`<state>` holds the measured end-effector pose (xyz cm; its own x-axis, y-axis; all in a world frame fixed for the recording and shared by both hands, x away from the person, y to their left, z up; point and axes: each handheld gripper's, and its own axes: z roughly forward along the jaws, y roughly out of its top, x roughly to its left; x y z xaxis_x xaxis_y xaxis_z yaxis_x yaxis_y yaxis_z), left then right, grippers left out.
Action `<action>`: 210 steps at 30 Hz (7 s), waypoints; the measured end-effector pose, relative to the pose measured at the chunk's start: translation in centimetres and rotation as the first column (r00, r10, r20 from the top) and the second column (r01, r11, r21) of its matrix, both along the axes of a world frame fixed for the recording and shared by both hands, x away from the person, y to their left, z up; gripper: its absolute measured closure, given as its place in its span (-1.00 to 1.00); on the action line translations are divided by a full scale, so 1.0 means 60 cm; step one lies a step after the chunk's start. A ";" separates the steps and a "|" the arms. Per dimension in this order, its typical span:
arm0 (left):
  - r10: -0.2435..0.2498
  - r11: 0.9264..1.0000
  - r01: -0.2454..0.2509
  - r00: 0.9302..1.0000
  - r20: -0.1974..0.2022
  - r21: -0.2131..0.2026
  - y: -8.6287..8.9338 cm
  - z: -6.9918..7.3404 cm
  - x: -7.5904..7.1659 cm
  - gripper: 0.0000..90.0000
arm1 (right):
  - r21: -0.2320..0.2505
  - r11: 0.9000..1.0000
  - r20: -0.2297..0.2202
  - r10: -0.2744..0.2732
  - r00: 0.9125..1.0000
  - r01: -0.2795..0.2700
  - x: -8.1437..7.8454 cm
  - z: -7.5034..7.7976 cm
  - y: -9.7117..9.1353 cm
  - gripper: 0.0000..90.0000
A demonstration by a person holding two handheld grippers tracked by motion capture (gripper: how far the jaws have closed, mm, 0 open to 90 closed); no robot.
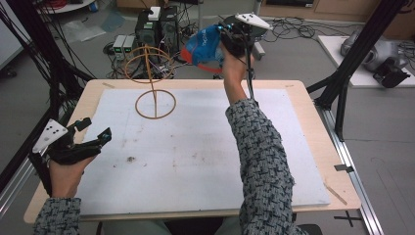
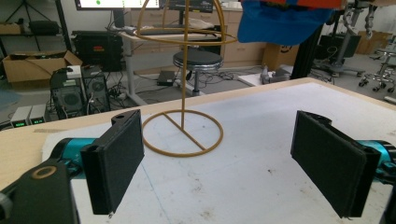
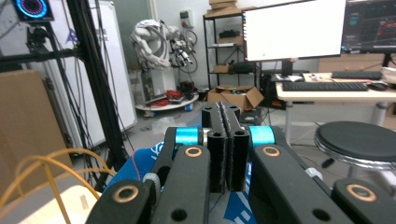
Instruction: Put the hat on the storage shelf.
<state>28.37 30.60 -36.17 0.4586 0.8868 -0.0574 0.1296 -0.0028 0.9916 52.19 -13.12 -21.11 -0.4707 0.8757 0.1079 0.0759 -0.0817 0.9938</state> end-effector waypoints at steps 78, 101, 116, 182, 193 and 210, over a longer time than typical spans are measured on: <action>-0.015 1.000 0.015 1.000 0.021 -0.003 0.002 0.014 -0.007 -0.61 | -0.161 0.922 -0.046 0.349 0.936 -0.351 -0.028 -0.030 0.318 1.00; -0.016 1.000 0.016 1.000 0.025 -0.007 0.003 0.016 -0.008 -0.61 | -0.229 0.905 -0.083 0.348 0.934 -0.357 -0.029 -0.052 0.355 1.00; -0.020 1.000 0.020 1.000 0.023 -0.010 0.002 0.015 -0.008 -0.61 | -0.295 0.896 -0.099 0.316 0.943 -0.332 -0.017 -0.054 0.384 1.00; -0.033 0.999 0.033 0.999 0.021 -0.006 -0.003 0.016 -0.007 -0.61 | -0.177 0.965 -0.015 0.194 0.981 -0.193 -0.018 -0.015 0.252 -0.51; -0.033 0.999 0.033 0.999 0.022 -0.007 -0.006 0.016 -0.005 -0.61 | -0.133 0.987 0.007 0.095 0.995 -0.093 -0.029 0.010 0.139 -0.63; -0.034 0.999 0.034 0.999 0.015 -0.008 -0.009 0.012 0.000 -0.61 | -0.065 0.996 0.043 -0.054 0.998 0.056 -0.074 0.026 -0.068 -0.71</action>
<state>28.39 30.06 -35.44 0.4896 0.8700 -0.0576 0.1153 0.0009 0.9933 47.78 -17.22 -19.58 -0.4245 0.9049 0.0308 0.0321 -0.0190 0.9993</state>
